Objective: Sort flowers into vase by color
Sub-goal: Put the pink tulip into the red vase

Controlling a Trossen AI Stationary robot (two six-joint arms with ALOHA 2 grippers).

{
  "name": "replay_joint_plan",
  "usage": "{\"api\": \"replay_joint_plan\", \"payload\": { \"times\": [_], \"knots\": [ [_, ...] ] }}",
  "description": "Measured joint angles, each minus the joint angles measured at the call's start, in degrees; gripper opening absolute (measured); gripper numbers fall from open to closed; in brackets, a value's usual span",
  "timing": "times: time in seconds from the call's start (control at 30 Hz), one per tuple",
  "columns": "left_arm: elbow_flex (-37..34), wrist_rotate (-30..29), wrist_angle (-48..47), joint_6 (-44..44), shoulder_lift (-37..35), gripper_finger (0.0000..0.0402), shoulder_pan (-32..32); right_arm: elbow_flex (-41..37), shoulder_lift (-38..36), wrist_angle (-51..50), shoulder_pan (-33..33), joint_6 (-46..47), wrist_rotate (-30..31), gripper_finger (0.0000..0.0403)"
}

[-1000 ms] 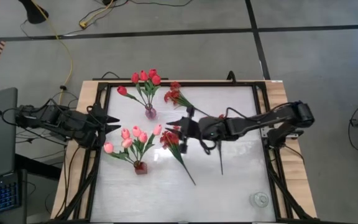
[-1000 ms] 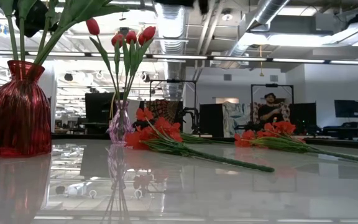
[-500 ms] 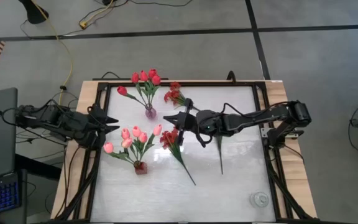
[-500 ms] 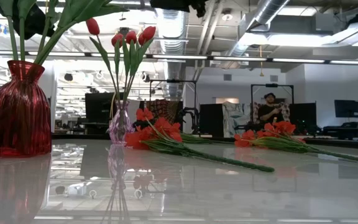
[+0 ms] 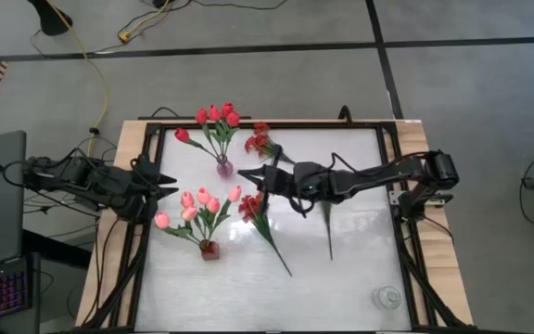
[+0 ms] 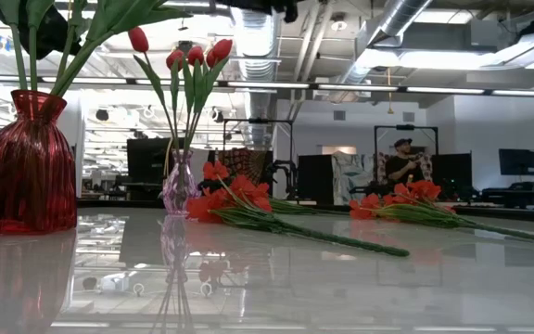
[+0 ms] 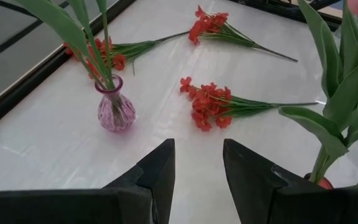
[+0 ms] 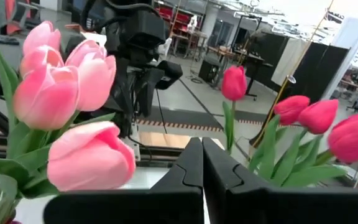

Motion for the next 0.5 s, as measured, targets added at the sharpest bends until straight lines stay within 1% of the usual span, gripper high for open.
{"api": "replay_joint_plan", "payload": {
  "times": [0.17,0.5],
  "knots": [
    [0.00,0.10,-0.01,-0.13,0.00,0.0123,0.00,0.24,1.55,1.79,0.35,-0.05,-0.34,0.0021],
    [-0.02,-0.06,-0.62,0.07,0.00,0.0123,0.02,0.31,1.62,2.48,3.00,-0.01,-1.52,0.0021]
  ]
}}
